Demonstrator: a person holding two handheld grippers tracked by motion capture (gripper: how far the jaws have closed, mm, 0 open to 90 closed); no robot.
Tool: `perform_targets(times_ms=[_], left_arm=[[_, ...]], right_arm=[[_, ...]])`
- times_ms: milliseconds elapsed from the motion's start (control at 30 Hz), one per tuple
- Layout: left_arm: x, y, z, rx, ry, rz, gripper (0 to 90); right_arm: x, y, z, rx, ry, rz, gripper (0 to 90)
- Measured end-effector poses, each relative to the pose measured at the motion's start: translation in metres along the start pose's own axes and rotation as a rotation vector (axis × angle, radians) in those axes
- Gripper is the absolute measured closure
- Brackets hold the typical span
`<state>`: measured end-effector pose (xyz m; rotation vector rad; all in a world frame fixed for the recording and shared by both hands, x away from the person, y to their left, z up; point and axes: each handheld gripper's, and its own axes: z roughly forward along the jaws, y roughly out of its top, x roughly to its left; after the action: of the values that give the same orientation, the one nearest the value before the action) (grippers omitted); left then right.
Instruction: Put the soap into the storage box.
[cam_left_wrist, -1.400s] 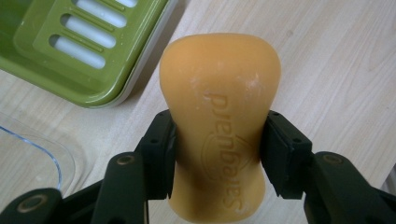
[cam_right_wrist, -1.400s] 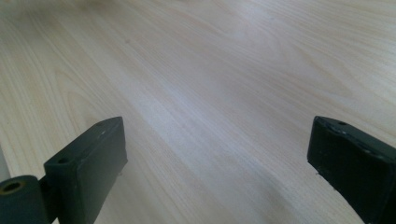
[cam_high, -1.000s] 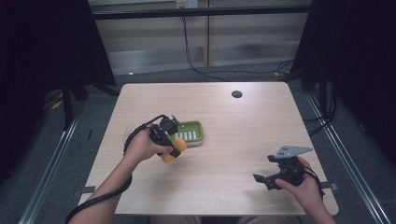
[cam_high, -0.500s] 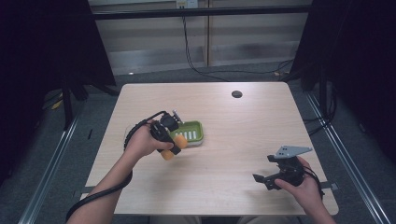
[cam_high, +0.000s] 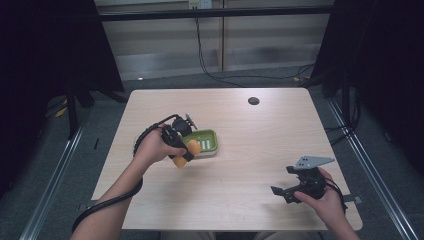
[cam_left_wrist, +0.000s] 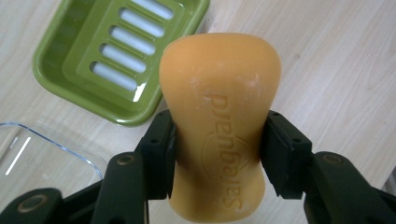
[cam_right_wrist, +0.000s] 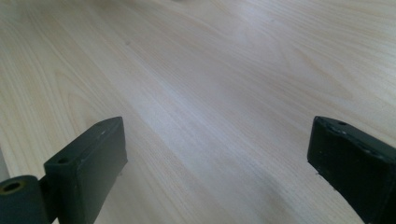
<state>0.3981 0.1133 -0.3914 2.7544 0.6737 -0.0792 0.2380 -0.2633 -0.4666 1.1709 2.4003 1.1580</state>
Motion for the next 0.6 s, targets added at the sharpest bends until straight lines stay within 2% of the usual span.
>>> perform_targets(times_ms=[67,133,233,267,300,367,467,533,567,600], left_arm=[[0.001,0.002,-0.002,0.018,-0.009,0.006,50.2],[0.0,0.002,0.0,0.0,0.002,-0.01,50.2],[0.003,0.005,-0.002,0.016,0.004,0.011,50.2],[0.002,0.006,-0.002,0.008,-0.001,-0.007,50.2],[0.002,0.006,-0.002,0.008,-0.001,-0.007,50.2],[0.003,0.009,-0.003,0.013,0.003,0.013,50.2],[0.003,0.01,-0.003,0.009,0.006,-0.002,50.2],[0.004,0.012,-0.004,0.012,0.003,0.014,50.2],[0.004,0.012,-0.004,0.013,0.005,0.008,50.2],[0.003,0.013,-0.004,0.023,-0.011,-0.009,50.2]], right_arm=[[0.0,0.0,0.0,0.001,0.001,0.003,4.4],[0.001,0.0,0.001,0.001,0.001,0.001,4.4],[0.001,0.0,0.001,0.001,0.004,-0.003,4.4],[0.001,0.0,0.0,0.0,0.003,-0.003,4.4],[0.001,0.0,0.0,0.0,0.003,-0.003,4.4],[0.001,0.0,0.0,-0.003,-0.003,0.0,4.4],[0.0,0.0,0.0,-0.005,-0.002,-0.002,4.4],[0.001,0.001,0.0,-0.006,-0.002,-0.003,4.4],[0.001,0.0,0.0,-0.003,-0.001,-0.002,4.4],[0.001,0.0,0.0,-0.004,-0.003,-0.005,4.4]])
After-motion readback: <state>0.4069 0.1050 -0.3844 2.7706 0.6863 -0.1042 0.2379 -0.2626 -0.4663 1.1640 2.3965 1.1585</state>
